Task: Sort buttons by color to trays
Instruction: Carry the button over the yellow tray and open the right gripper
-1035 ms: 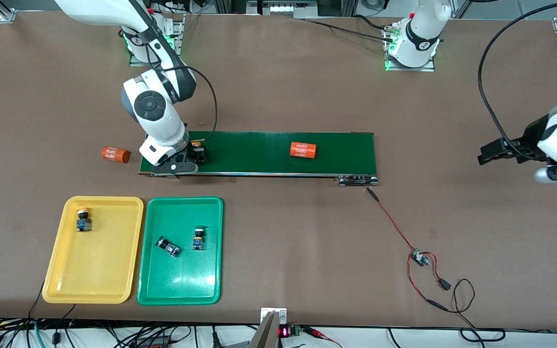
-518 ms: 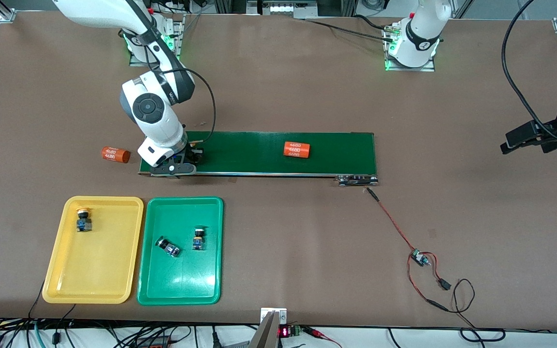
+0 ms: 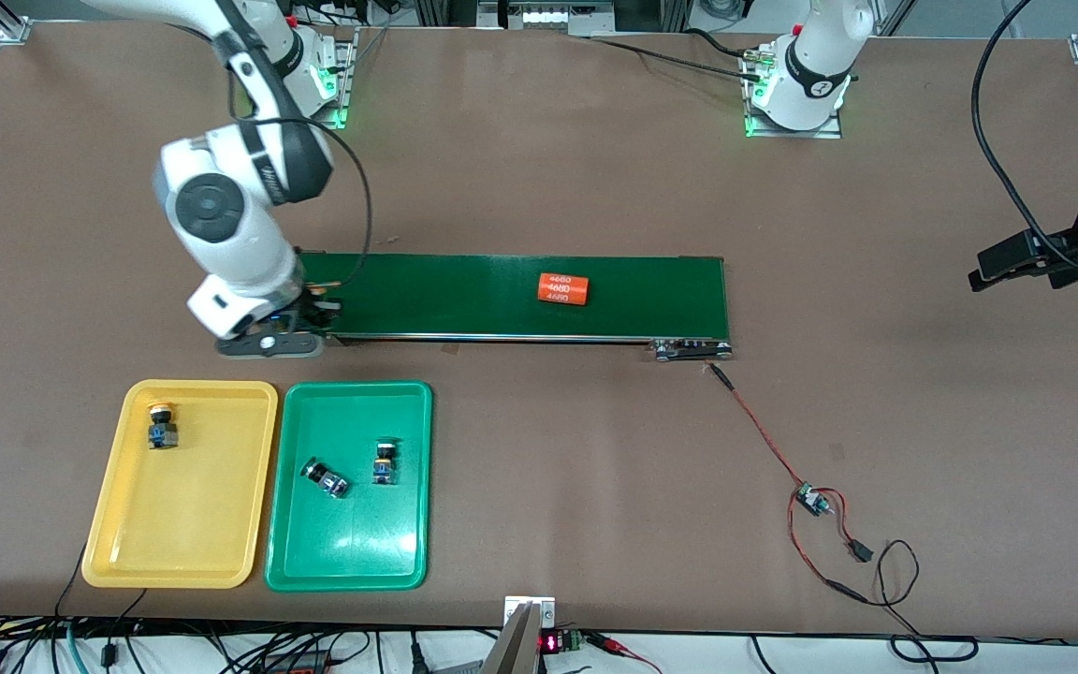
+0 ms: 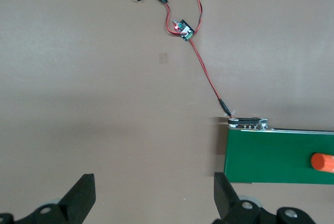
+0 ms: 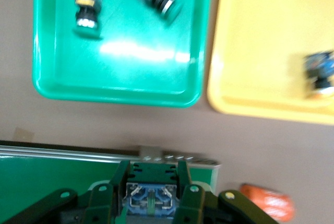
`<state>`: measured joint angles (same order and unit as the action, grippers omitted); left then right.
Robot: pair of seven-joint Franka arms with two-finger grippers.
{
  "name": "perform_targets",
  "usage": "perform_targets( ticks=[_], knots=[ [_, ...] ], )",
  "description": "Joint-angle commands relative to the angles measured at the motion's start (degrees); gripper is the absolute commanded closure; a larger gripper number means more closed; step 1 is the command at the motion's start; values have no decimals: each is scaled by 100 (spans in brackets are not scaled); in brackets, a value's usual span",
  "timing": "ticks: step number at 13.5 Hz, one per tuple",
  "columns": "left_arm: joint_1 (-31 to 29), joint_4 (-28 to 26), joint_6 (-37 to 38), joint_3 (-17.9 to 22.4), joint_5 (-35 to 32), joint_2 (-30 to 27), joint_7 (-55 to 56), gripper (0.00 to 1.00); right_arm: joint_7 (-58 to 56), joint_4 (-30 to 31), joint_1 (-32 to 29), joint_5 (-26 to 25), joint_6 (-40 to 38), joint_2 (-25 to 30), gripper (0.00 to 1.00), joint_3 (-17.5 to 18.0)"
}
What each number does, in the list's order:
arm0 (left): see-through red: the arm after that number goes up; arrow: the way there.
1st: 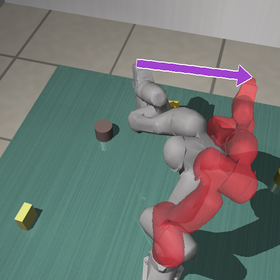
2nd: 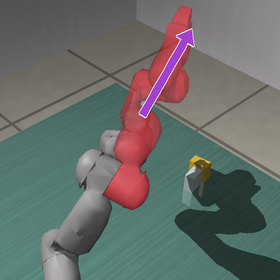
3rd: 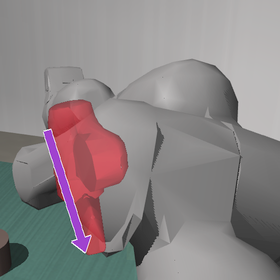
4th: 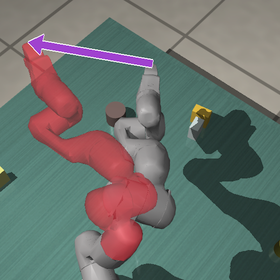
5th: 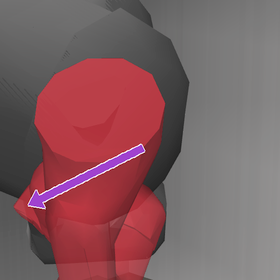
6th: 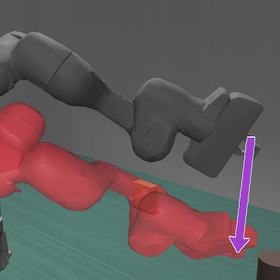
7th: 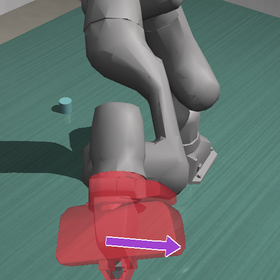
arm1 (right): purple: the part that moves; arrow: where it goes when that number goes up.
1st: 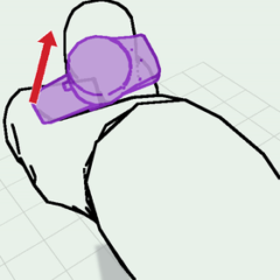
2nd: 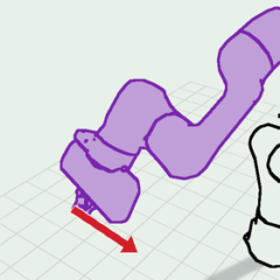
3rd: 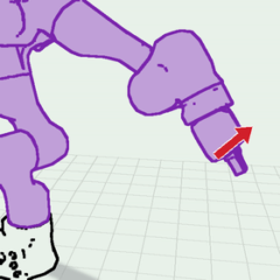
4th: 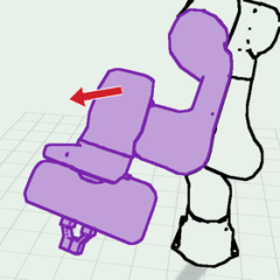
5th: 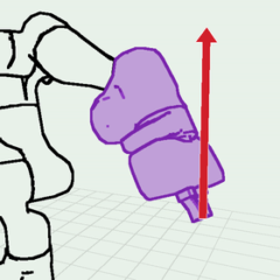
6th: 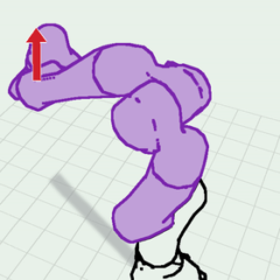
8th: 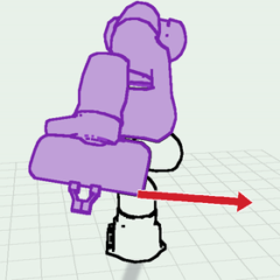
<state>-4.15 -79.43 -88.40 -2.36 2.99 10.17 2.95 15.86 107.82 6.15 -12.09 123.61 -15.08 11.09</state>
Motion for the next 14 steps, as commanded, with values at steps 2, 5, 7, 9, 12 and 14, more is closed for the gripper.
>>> perform_targets(
  ticks=[2,5,7,9,12,14],
  knots=[
    [11,68,-10,-1,-115,11,-119,0,-1924,-1067,-771,31,-206,-608,92,51],
    [230,51,-28,95,-115,-50,-119,0,-2945,-1605,-1054,128,-109,-1337,92,43],
    [536,51,-28,393,-106,-59,-119,0,-3595,-1999,-1247,110,284,-1908,92,34],
    [915,51,-28,850,-97,-77,-119,0,-4255,-2115,-1545,119,986,-2401,92,34],
    [864,68,25,808,-27,-94,-128,0,-4968,-2133,-1906,110,1823,-2877,92,51],
    [864,68,138,781,-79,-129,-128,0,-4996,-2133,-1933,110,2148,-3079,91,51]
  ],
)
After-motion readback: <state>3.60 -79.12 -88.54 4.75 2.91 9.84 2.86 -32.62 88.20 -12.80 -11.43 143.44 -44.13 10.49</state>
